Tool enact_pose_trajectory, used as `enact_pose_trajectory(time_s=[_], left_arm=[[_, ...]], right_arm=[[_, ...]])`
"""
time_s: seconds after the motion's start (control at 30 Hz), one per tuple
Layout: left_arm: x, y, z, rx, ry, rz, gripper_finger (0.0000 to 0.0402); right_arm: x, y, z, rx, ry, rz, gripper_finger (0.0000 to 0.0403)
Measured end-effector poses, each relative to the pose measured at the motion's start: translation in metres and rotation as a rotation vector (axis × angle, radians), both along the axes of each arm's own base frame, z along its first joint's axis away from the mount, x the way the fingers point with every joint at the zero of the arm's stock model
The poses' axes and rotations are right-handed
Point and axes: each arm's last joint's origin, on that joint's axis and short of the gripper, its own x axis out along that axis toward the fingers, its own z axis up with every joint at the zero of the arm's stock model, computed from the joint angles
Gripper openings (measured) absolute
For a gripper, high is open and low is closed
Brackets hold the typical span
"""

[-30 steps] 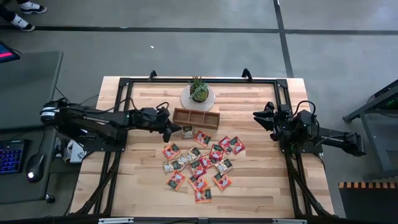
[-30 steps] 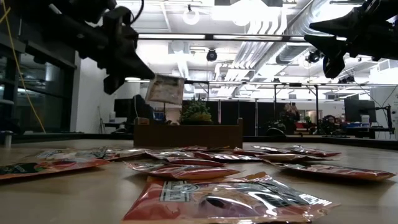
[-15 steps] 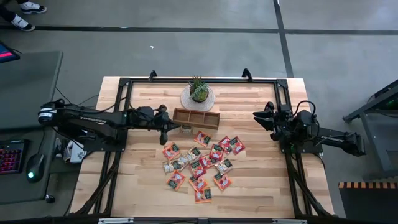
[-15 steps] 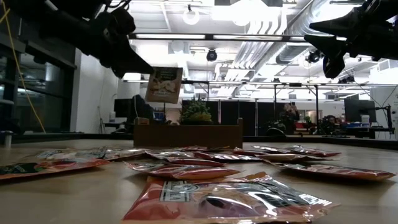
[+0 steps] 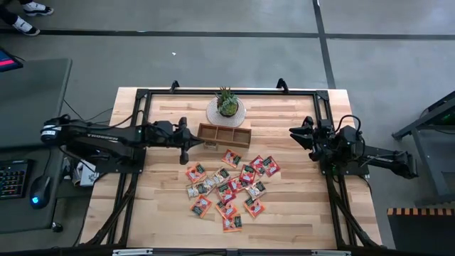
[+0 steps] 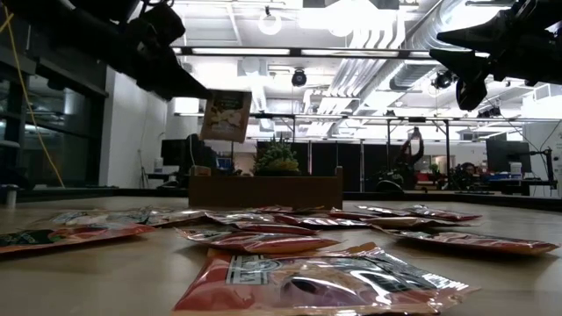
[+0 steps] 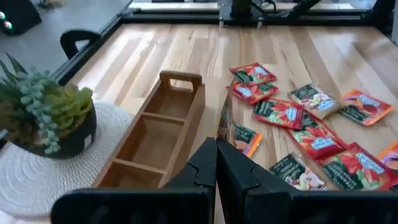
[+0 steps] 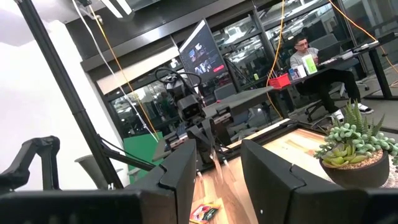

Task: Pick & Place Tea
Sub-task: Put the brown tea bag into the left section of the wooden organizer

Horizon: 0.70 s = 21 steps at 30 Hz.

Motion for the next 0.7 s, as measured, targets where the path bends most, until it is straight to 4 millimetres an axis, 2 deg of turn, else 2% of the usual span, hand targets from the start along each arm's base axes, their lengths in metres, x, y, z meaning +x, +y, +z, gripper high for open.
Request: enact_pose_trajectory(time_s=[0.1, 0.43, 0.7], left_arm=[[-0.005, 0.001, 0.005, 0.027, -0.017, -0.002, 0.0], [-0.021, 0.023, 0.019, 0.039, -0.077, 0.011, 0.0], [-0.029, 0.047, 0.038, 0.136, 0.022, 0.02, 0.0]], right_arm=[[0.0, 0.0, 0.0, 0.0, 0.0, 0.001, 0.0124], [0.0, 0.0, 0.0, 0.0, 0.0, 0.0, 0.0124], [0.0, 0.0, 0.0, 0.0, 0.0, 0.0, 0.0124]])
